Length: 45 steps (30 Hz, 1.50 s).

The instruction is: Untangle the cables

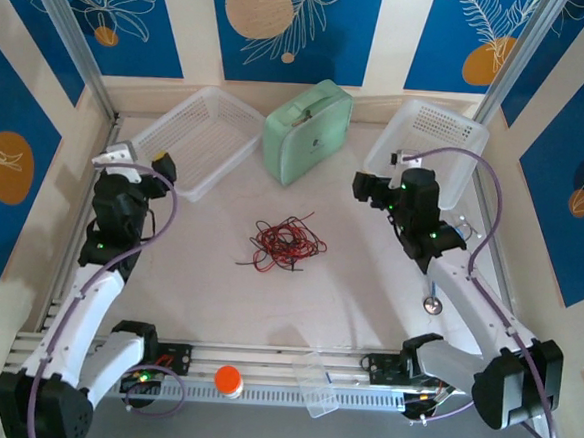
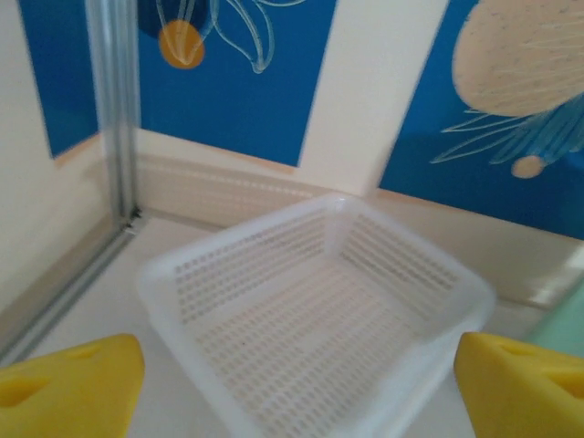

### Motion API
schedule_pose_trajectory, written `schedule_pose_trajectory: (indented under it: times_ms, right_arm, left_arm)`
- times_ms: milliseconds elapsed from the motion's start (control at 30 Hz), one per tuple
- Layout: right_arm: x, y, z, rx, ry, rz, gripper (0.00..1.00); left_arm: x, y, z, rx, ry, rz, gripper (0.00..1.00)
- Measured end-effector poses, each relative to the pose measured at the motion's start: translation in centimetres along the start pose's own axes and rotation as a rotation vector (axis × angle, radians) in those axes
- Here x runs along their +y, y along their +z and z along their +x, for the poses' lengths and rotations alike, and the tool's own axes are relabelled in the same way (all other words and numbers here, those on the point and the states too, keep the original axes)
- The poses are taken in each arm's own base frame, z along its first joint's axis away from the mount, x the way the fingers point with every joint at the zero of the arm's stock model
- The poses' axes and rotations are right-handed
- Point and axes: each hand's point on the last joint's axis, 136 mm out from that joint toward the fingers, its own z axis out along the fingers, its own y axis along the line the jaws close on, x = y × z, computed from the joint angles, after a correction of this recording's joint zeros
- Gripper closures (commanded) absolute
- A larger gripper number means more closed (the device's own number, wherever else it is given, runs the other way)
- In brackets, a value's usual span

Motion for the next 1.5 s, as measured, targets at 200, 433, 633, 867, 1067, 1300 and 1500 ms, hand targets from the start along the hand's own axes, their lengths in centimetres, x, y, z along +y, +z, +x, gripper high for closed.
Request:
schedule_pose_trajectory:
  times_ms: [200, 433, 633, 867, 1067, 1300, 1500]
  right_arm:
    - [6.9, -0.2, 8.9, 0.419, 0.121, -0.150, 0.24]
    - [9.0, 1.7, 19.1, 0.793, 0.203, -0.063, 0.32]
    - [8.6, 3.7, 22.4, 0.874, 0.288, 0.024, 0.32]
    - [9.6, 6.0, 24.1, 0.880, 0.332, 0.045, 0.44]
    - [9.0, 7.1, 25.1, 0.871, 0.352, 0.090, 0.87]
    - [5.4, 5.0, 22.5, 0.774, 0.328, 0.192, 1.00]
    - [1.9, 2.0, 19.4, 0.694, 0.293, 0.257, 1.00]
  left_arm:
    - [-7.6, -2.1, 7.7, 0.384, -0.045, 0.226, 0.10]
    - [-14.8, -5.1, 20.8, 0.835, 0.006, 0.350, 0.16]
    - [-16.4, -4.0, 26.6, 0.953, -0.029, 0.305, 0.19]
    - [-17.3, -1.4, 30.7, 0.993, -0.041, 0.243, 0.42]
    - [-17.1, -0.7, 30.7, 0.957, -0.028, 0.214, 0.63]
    - [-14.9, -1.5, 27.9, 0.892, 0.049, 0.155, 0.82]
    - [-12.8, -2.4, 28.4, 0.901, 0.101, 0.113, 0.83]
